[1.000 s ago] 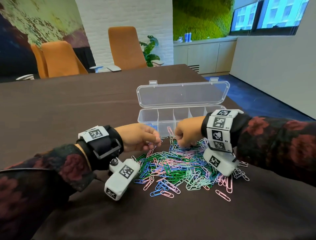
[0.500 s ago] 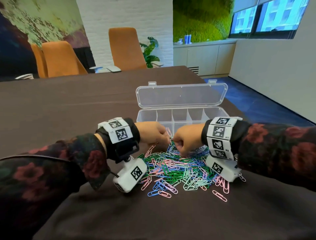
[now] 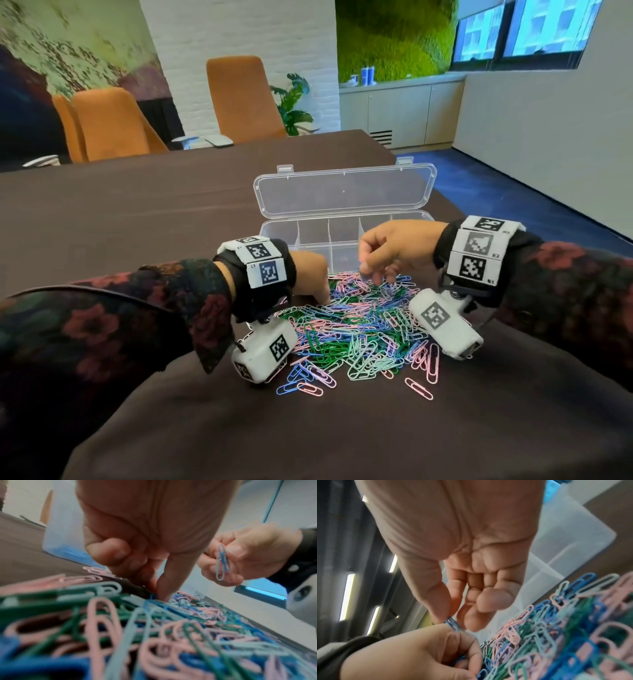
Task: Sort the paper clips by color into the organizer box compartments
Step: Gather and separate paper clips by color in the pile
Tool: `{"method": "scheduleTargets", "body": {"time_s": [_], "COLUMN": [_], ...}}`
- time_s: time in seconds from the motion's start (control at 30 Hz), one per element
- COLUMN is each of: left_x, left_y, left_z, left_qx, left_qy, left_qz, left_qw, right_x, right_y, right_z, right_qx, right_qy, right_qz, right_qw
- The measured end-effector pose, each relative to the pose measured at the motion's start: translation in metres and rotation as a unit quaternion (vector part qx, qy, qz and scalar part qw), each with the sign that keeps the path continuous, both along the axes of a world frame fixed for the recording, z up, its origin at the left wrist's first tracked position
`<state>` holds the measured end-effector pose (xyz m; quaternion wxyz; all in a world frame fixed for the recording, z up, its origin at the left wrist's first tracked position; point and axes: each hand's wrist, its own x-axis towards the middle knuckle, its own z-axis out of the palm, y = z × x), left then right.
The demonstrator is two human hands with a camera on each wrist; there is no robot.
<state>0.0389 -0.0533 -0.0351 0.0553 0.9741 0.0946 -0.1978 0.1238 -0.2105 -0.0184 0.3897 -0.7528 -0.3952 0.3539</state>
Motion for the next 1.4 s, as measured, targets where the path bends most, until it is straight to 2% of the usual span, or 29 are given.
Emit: {"method": "scheduleTargets", "body": {"time_s": [0.07,0.17,0.23,0.3,0.37,0.47,0.53,0.73,0.87,1.0,1.1,1.3,1.4], "left_x": [-0.003,-0.011,-0.017,-0.024,-0.029,-0.036,-0.04,-0.048,-0.052,-0.056,-0.057,-0.054,-0.051], "left_y": [0.001,0.008,0.014,0.019,0.02,0.02,0.02,0.017,0.017,0.011,0.005,-0.005,-0.005], "left_z": [0.003,0.008,0.009,0.01,0.009,0.004,-0.001,-0.001,0.001,0.002,0.003,0.004,0.003], "left_qx": [-0.047,-0.132,-0.24,-0.377,-0.496,-0.6,-0.635,-0.664,-0.667,-0.657,-0.66,-0.697,-0.706], "left_qy": [-0.003,-0.024,-0.054,-0.08,-0.096,-0.106,-0.1,-0.1,-0.083,-0.081,-0.073,-0.043,-0.044], "left_qz": [0.008,0.008,0.039,0.095,0.152,0.223,0.244,0.267,0.261,0.245,0.236,0.251,0.257], "left_qw": [0.999,0.991,0.969,0.918,0.85,0.761,0.726,0.691,0.693,0.709,0.71,0.67,0.659], "right_x": [0.0,0.001,0.002,0.003,0.002,0.001,-0.001,-0.014,-0.016,-0.017,-0.02,-0.034,-0.034], "right_y": [-0.008,-0.017,-0.02,-0.02,-0.018,-0.012,-0.008,-0.003,0.002,0.005,0.006,0.015,0.018], "right_z": [-0.006,-0.012,-0.014,-0.015,-0.015,-0.013,-0.012,-0.011,0.0,0.008,0.01,0.013,0.02], "right_qx": [0.025,0.05,0.053,0.056,0.06,0.068,0.064,-0.016,-0.042,-0.017,-0.011,0.025,0.041], "right_qy": [0.05,0.082,0.089,0.096,0.117,0.14,0.131,0.011,-0.06,-0.044,-0.031,-0.068,-0.108], "right_qz": [-0.012,-0.035,-0.039,-0.044,-0.056,-0.07,-0.069,-0.007,0.024,0.006,0.008,0.005,-0.014], "right_qw": [0.998,0.995,0.994,0.993,0.99,0.985,0.987,1.0,0.997,0.999,0.999,0.997,0.993]}}
